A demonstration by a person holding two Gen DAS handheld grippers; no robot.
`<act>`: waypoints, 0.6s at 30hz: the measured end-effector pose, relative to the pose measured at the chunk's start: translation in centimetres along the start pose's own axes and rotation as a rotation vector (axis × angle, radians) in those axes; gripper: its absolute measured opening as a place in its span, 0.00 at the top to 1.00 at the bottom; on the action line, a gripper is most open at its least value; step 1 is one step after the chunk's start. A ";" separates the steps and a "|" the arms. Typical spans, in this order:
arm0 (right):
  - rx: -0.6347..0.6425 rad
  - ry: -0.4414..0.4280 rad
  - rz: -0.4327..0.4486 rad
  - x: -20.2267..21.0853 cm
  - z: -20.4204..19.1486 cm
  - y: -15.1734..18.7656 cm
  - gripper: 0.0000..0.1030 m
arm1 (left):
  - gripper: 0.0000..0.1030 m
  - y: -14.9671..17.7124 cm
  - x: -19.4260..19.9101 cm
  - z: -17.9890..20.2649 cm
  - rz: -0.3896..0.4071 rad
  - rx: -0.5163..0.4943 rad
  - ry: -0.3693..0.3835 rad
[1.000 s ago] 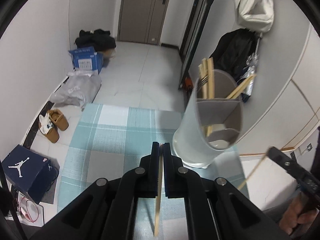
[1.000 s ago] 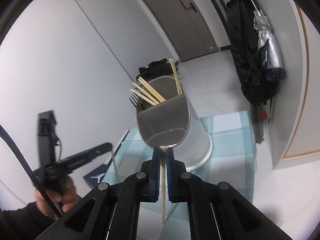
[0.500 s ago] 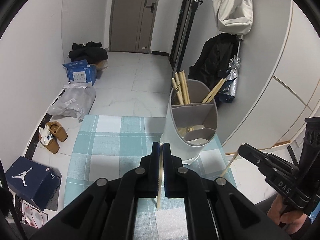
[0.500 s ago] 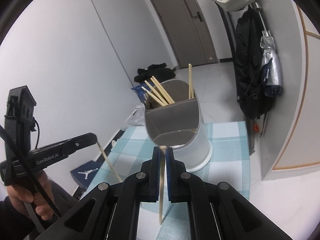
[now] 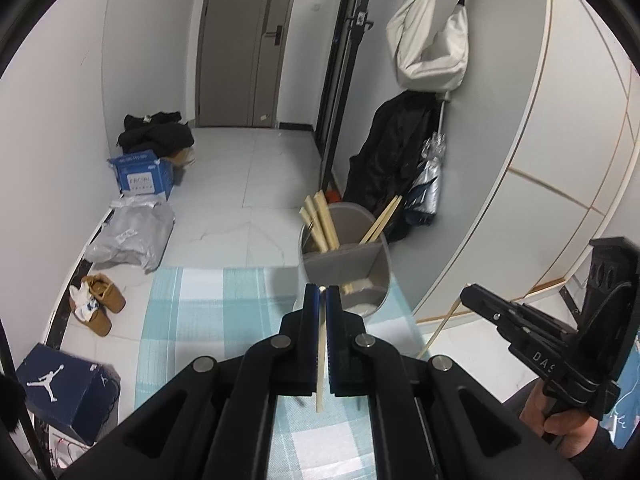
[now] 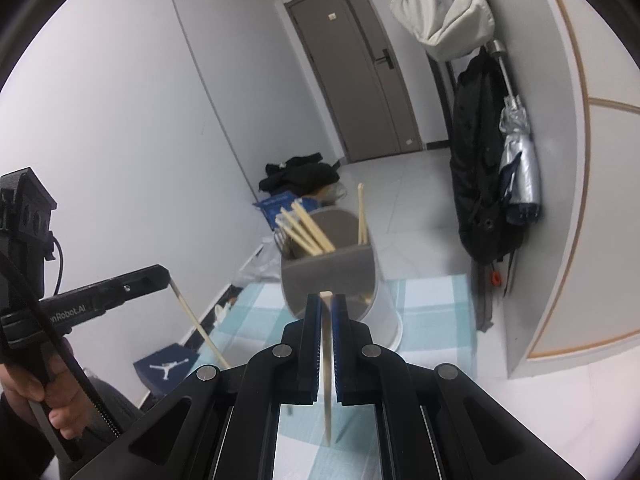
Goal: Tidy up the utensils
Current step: 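Carry both chopsticks upright to the white holder and lower them in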
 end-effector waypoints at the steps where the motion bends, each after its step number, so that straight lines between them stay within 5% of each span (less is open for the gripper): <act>1: 0.001 0.003 0.005 0.3 0.1 -0.4 0.96 | 1.00 -0.4 0.1 0.1 0.006 0.003 0.008; 18: 0.065 -0.015 0.082 0.3 -0.4 -10.1 0.96 | 1.00 -6.7 0.5 1.3 0.104 0.042 0.097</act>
Point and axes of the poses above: each gripper's, at about its wrist camera, not at the fingertips, and x roughly against the way its jaws point, z to its right, y to its underside, the point moved 1 cm from there along -x, roughly the way its jaws point, and after that the axes turned 6 degrees about z, right-handed, at the moved point
